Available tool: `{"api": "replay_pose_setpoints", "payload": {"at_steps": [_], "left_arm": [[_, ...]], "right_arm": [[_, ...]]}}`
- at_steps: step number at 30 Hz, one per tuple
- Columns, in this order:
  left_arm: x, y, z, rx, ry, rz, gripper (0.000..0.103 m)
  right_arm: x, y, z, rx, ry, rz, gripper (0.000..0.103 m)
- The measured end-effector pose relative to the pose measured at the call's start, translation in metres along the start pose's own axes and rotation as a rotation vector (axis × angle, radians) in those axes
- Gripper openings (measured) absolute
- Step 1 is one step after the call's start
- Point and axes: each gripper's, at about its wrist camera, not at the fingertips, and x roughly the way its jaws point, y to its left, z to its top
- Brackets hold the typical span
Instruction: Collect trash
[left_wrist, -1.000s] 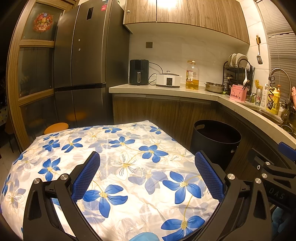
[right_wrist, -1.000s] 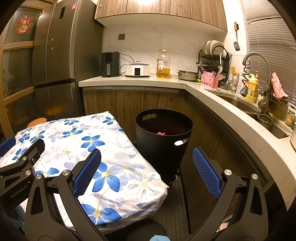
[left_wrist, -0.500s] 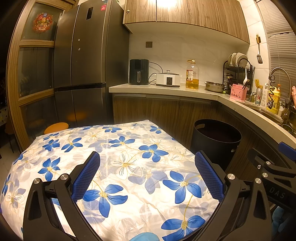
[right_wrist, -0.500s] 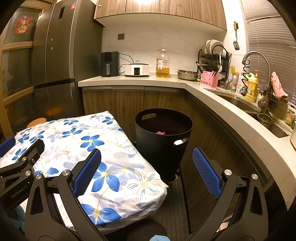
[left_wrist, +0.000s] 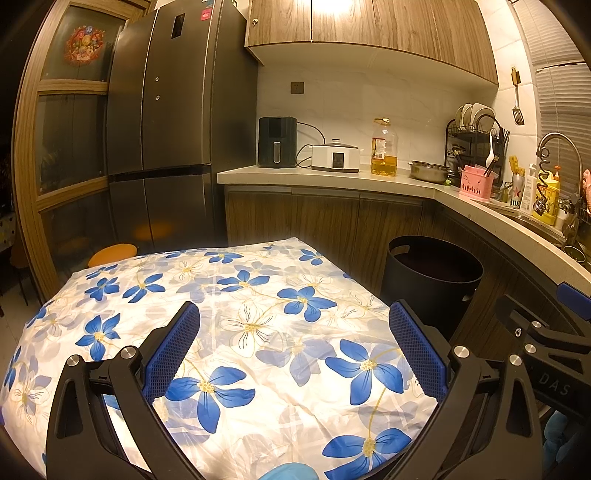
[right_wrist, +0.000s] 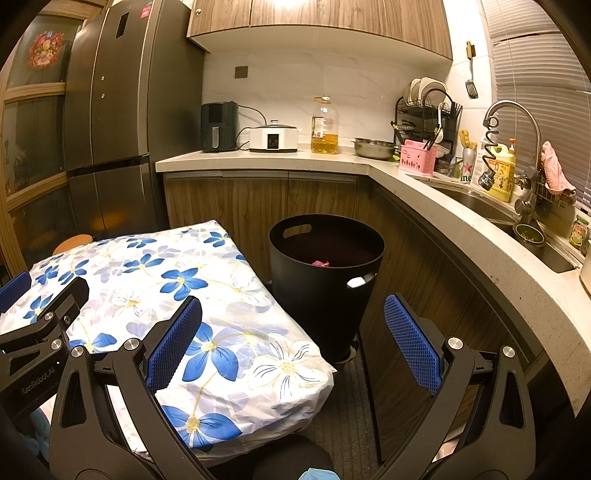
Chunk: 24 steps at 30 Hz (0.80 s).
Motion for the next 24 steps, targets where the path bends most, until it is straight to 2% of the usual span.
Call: {"api": "replay_pose_setpoints", "payload": {"at_steps": [4,8,10,12,24], "left_arm": [[0.0019,0.0002,-0.0023,0.018,0.003,0.005,0.097],[0.003,-0.0022,-0.0021,0.04,0.011,0.004,0.091],[0.0032,-0.0023,-0.0025,0.051,0.013,0.003,0.081],[0.0031,-0.0017,-0.0026,0.053,0.016,-0.001,0.079],[0.0028,0.0008,-0.0026,0.052,0.019,0.002,0.078]], "right_arm": [[-0.0005,-0.0005,-0.001,0.001,0.002,0.001,0.098],[-0.0001,-0.0012,-0.0011,0.001,0.003,0.001,0.098],[-0.0003,-0.0012,-0.0011,0.002,0.003,0.0,0.098],[0.0003,-0.002,-0.0018,0.004,0.004,-0.002,0.098],[0.0001,-0.0047,-0.0031,0.005,0.004,0.0,0.098]]}}
